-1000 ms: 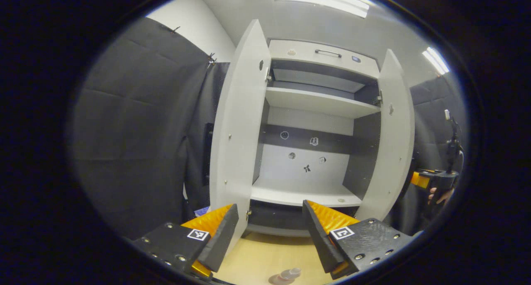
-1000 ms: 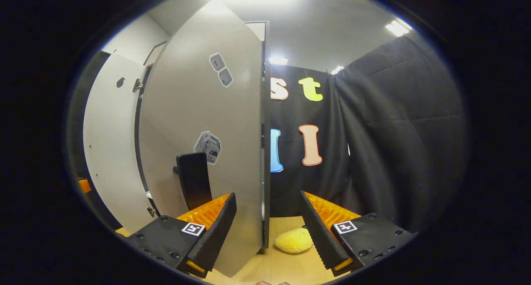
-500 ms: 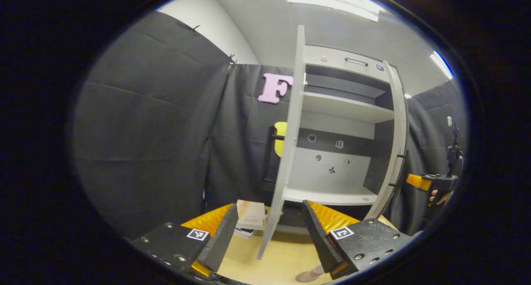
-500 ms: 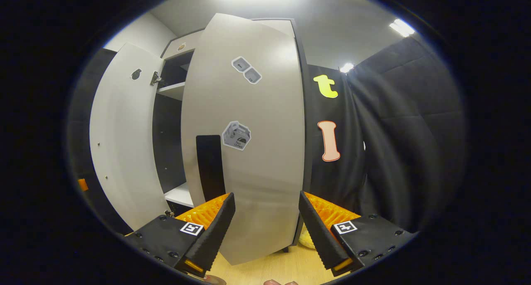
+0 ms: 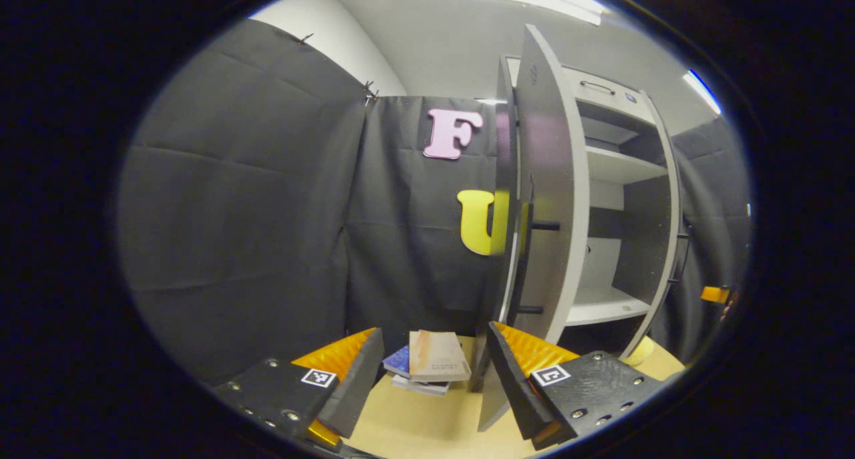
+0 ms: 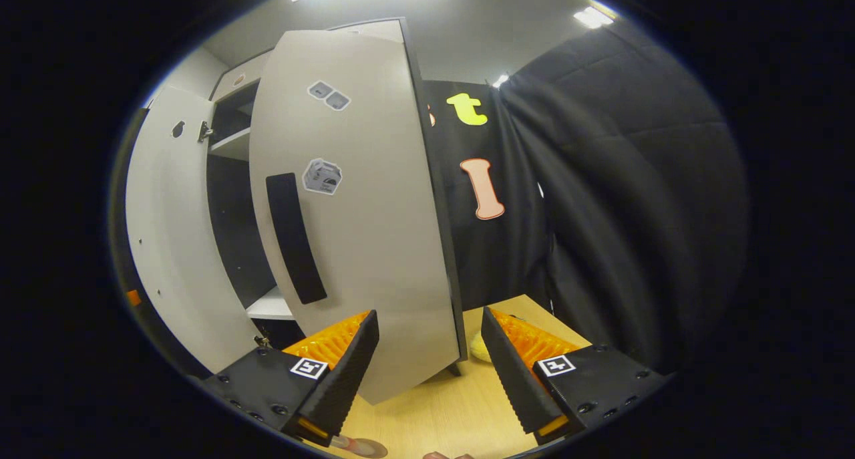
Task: Grasp the bottle in the cabinet with the left hand and place it on the coaster, then close the right door with the right hand and the left door with the left hand.
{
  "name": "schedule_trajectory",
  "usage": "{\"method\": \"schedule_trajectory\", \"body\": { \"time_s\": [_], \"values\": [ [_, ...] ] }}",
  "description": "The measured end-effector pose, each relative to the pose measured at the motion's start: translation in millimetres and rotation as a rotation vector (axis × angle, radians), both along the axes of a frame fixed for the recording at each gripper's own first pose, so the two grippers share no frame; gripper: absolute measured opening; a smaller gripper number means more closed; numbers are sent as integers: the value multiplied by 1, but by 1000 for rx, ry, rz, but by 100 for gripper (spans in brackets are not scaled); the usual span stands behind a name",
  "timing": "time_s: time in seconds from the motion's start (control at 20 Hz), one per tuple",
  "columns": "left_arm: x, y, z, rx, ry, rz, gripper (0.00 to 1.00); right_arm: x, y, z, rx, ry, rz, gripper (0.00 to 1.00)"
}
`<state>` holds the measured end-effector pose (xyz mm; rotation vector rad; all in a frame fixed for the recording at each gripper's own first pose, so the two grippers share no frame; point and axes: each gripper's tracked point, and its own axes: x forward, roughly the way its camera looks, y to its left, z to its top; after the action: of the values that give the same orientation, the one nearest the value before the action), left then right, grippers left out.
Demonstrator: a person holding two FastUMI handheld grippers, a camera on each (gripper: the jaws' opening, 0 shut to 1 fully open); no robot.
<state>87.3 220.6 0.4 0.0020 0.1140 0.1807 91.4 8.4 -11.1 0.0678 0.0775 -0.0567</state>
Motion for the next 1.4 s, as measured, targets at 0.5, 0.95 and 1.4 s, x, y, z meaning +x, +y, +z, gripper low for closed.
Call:
{"method": "schedule_trajectory", "body": {
  "time_s": [0.5, 0.95, 1.4],
  "values": [
    [115, -11, 26, 90, -12, -201, 90, -43, -21, -43, -53, 60, -125, 98],
    [116, -29, 21, 70, 9, -246, 88, -73, -79, -57, 20, 105, -275, 98],
    [117, -108, 24, 117, 1, -238, 88, -58, -109, -54, 18, 106, -259, 98]
  ]
}}
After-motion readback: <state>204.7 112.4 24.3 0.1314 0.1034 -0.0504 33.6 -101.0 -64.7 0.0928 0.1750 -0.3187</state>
